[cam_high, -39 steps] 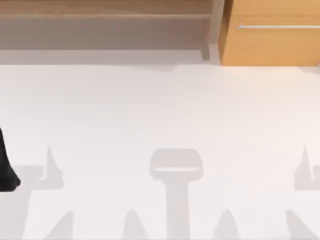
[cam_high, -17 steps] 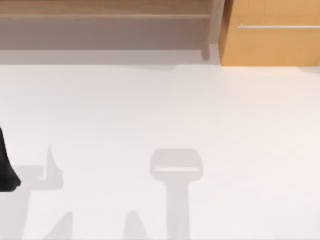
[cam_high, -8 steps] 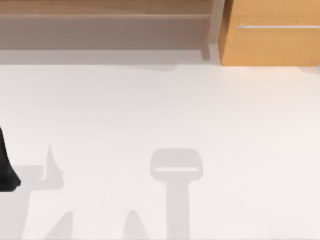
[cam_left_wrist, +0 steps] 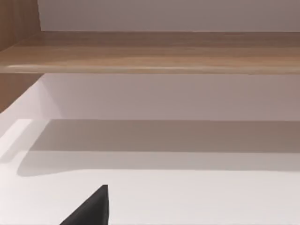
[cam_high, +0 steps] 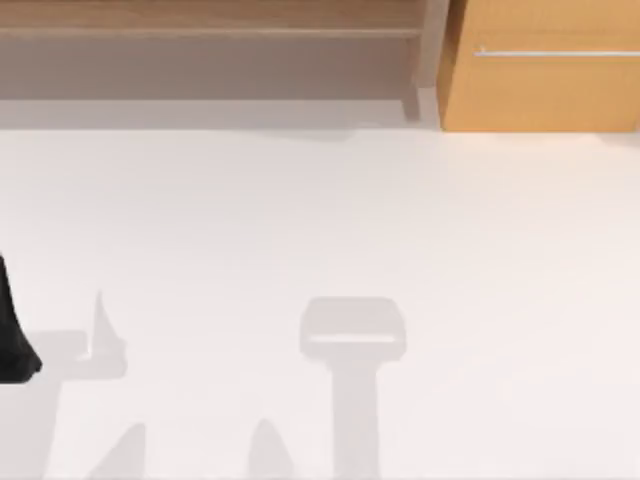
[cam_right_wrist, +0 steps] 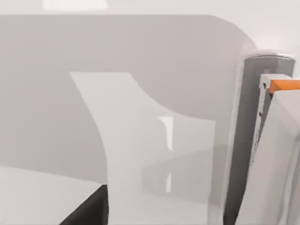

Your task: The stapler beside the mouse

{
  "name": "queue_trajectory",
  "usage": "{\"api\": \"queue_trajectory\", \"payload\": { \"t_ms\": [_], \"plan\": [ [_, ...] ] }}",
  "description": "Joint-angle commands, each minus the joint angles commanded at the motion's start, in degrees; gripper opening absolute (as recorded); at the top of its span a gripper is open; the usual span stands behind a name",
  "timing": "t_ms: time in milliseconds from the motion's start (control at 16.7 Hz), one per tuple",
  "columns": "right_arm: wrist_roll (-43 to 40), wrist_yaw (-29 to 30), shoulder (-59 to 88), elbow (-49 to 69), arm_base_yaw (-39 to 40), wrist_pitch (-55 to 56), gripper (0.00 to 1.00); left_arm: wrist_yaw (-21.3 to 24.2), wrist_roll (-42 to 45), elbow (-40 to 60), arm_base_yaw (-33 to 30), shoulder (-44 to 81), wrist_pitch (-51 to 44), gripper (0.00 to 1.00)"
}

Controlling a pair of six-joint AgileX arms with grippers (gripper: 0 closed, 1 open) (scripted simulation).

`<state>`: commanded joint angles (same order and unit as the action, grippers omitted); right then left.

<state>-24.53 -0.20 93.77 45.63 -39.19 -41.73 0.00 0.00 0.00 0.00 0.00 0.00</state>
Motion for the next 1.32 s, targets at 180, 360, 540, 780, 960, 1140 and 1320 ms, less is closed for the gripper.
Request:
{"api": "queue_trajectory", "payload": {
  "t_ms": [180, 360, 540, 780, 960, 1140, 1320],
  "plan": [
    [0.0, 0.0, 0.4, -0.4, 0.0, 0.6, 1.00, 0.0, 0.0, 0.0, 0.0, 0.0, 0.0, 1.00],
    [0.0, 0.0, 0.4, -0.4, 0.0, 0.6, 0.85, 0.0, 0.0, 0.0, 0.0, 0.0, 0.0, 1.00],
    [0.0, 0.0, 0.4, -0.4, 0.0, 0.6, 0.62, 0.0, 0.0, 0.0, 0.0, 0.0, 0.0, 1.00],
    [0.0, 0.0, 0.4, -0.4, 0.0, 0.6, 0.32, 0.0, 0.0, 0.0, 0.0, 0.0, 0.0, 1.00],
    [0.0, 0.0, 0.4, -0.4, 0.0, 0.6, 0.10, 0.0, 0.0, 0.0, 0.0, 0.0, 0.0, 1.00],
    [0.0, 0.0, 0.4, -0.4, 0.0, 0.6, 0.00, 0.0, 0.0, 0.0, 0.0, 0.0, 0.0, 1.00],
    [0.0, 0.0, 0.4, -0.4, 0.0, 0.6, 0.00, 0.0, 0.0, 0.0, 0.0, 0.0, 0.0, 1.00]
  ]
}}
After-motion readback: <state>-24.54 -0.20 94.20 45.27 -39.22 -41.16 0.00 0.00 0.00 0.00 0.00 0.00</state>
